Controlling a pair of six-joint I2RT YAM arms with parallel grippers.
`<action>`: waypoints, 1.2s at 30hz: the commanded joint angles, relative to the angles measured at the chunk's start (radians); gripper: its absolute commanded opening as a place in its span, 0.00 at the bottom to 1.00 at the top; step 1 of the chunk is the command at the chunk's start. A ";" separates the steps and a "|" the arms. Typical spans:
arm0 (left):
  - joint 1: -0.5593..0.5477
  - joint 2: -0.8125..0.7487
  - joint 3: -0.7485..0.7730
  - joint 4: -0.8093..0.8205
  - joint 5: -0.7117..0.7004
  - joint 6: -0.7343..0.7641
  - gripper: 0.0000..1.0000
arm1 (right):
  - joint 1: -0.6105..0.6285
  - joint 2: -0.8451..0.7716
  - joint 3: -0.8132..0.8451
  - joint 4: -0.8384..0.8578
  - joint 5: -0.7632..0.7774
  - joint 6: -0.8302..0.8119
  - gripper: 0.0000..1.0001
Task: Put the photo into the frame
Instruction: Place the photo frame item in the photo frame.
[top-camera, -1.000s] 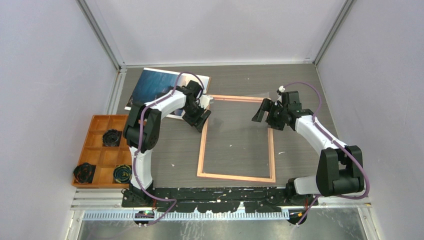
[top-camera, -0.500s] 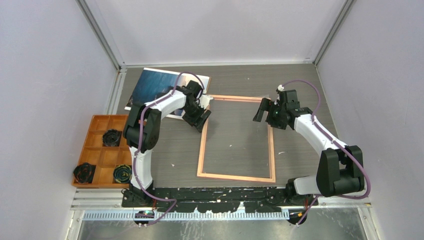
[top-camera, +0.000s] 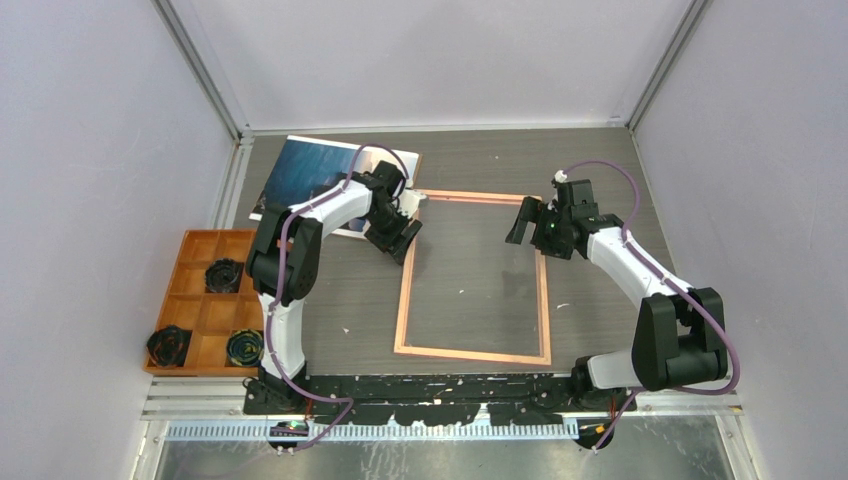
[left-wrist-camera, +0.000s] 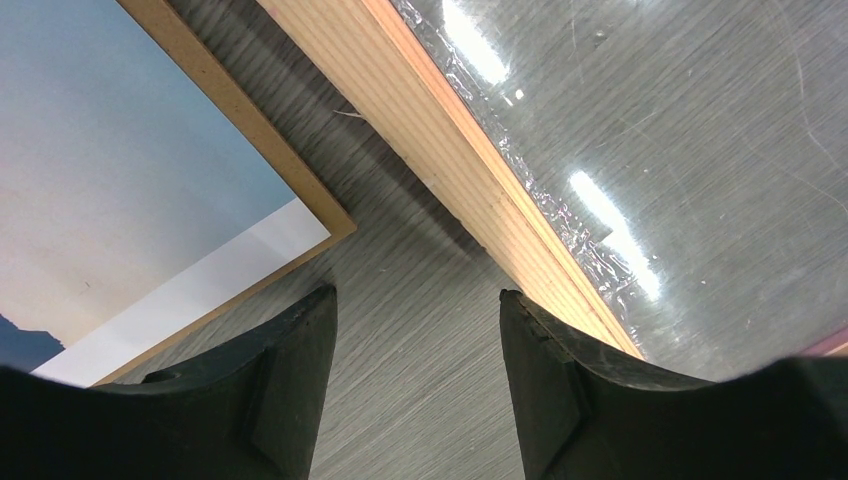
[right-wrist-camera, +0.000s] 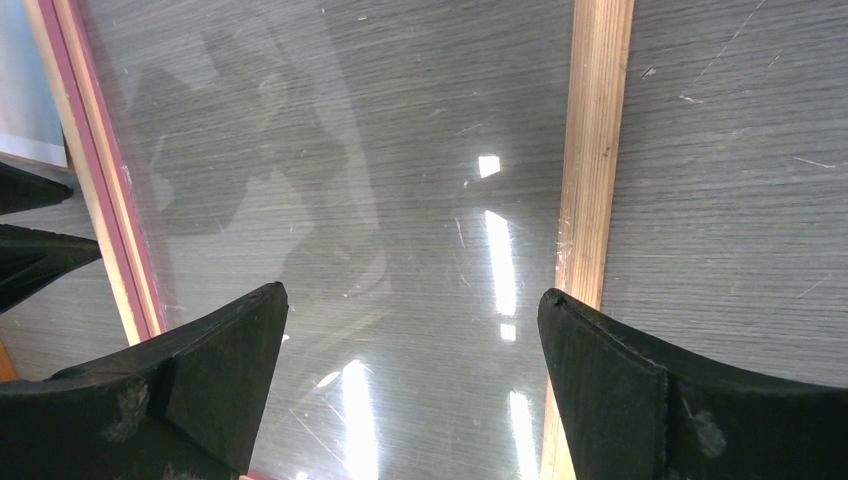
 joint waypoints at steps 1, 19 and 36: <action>0.001 0.035 -0.051 0.018 0.024 0.020 0.63 | 0.004 -0.022 0.026 0.032 0.031 0.009 1.00; 0.000 0.023 -0.062 0.028 0.044 0.010 0.63 | 0.000 0.063 -0.045 0.083 0.070 0.048 0.97; -0.026 0.065 -0.043 0.038 0.048 0.003 0.63 | -0.001 0.103 -0.117 0.187 -0.020 0.117 0.93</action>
